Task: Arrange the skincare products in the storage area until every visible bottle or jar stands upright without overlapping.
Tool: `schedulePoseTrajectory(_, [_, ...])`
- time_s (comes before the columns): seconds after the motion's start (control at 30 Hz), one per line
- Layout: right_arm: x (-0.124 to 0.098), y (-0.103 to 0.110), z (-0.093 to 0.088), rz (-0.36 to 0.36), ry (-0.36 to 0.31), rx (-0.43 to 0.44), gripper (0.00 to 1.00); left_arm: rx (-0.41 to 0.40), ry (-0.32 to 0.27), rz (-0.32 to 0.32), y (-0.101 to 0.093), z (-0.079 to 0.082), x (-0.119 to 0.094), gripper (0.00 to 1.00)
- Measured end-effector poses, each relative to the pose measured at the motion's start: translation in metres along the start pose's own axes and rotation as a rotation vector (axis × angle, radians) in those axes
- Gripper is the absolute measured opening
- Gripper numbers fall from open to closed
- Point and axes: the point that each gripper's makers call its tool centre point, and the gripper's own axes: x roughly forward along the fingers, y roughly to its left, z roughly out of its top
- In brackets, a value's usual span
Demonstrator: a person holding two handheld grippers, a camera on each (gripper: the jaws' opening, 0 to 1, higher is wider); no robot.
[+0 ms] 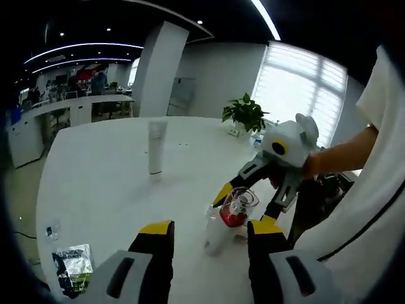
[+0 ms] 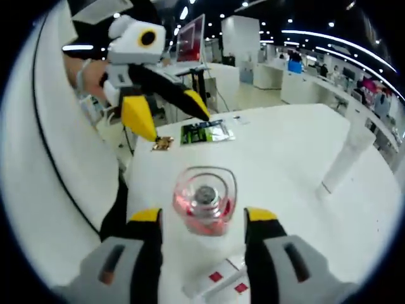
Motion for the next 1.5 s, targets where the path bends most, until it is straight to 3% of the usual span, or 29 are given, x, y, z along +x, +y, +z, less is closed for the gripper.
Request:
schedulePoseTrajectory(0.27, [-0.011, -0.004, 0.016, -0.058, -0.034, 0.082, 0.41, -0.007, 0.010, -0.011, -0.004, -0.006, 0.006, 0.47])
schedulePoseTrajectory(0.37, [-0.012, -0.004, 0.015, -0.068, -0.018, 0.080, 0.39, -0.008, 0.017, -0.013, -0.002, -0.011, 0.007, 0.47])
schedulePoseTrajectory(0.5, [-0.012, -0.005, 0.017, -0.078, -0.009, 0.083, 0.30, -0.014, 0.027, -0.012, -0.001, -0.016, 0.006, 0.47])
schedulePoseTrajectory(0.6, [-0.010, -0.005, 0.021, -0.084, -0.008, 0.088, 0.29, -0.009, 0.030, -0.014, -0.001, -0.018, 0.006, 0.46])
schedulePoseTrajectory(0.77, [-0.001, -0.007, 0.013, -0.111, 0.062, 0.052, 0.28, -0.006, 0.032, -0.013, 0.000, -0.020, 0.005, 0.46])
schedulePoseTrajectory(1.17, [-0.004, -0.013, 0.015, -0.097, 0.069, 0.034, 0.26, -0.041, 0.015, 0.018, 0.009, -0.024, -0.010, 0.46])
schedulePoseTrajectory(1.5, [-0.017, -0.042, 0.039, -0.120, 0.011, 0.047, 0.26, -0.042, 0.010, 0.033, 0.001, -0.027, -0.015, 0.45])
